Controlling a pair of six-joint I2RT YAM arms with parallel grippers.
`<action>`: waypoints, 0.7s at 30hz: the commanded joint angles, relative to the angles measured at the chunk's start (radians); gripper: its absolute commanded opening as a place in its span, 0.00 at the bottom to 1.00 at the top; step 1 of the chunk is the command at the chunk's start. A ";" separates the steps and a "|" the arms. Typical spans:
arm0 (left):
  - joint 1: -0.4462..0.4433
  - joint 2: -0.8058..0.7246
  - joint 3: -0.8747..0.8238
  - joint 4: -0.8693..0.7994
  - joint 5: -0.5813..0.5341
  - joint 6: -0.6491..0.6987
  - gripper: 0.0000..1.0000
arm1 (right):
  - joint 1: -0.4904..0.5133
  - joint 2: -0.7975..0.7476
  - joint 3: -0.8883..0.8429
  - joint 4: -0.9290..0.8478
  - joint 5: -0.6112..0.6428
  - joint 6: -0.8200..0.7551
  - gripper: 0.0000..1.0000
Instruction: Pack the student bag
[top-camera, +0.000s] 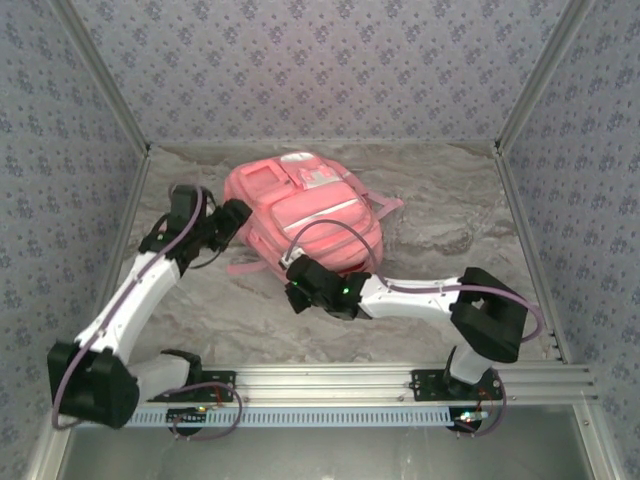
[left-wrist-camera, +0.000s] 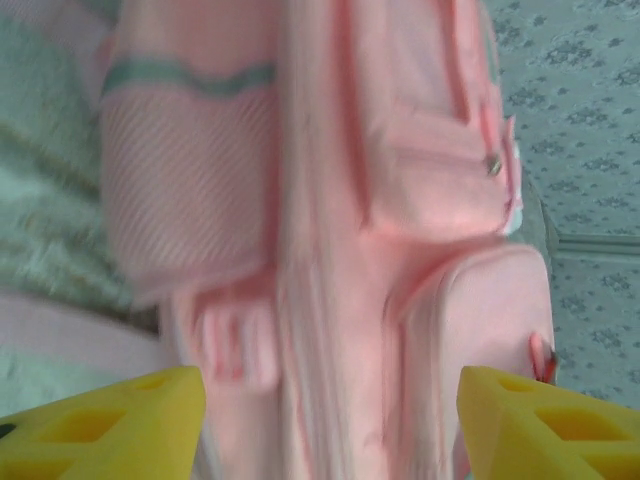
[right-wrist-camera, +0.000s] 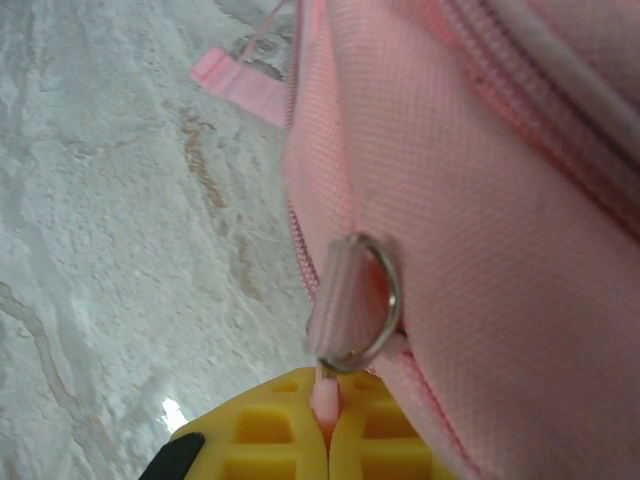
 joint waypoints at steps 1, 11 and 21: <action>0.003 -0.089 -0.118 -0.030 0.059 -0.123 0.69 | 0.017 0.029 0.065 0.093 -0.013 0.026 0.00; -0.009 -0.118 -0.246 0.127 0.117 -0.185 0.62 | 0.032 0.058 0.060 0.140 -0.017 0.048 0.00; -0.039 -0.160 -0.399 0.263 0.082 -0.254 0.48 | 0.035 0.038 0.034 0.169 -0.019 0.078 0.00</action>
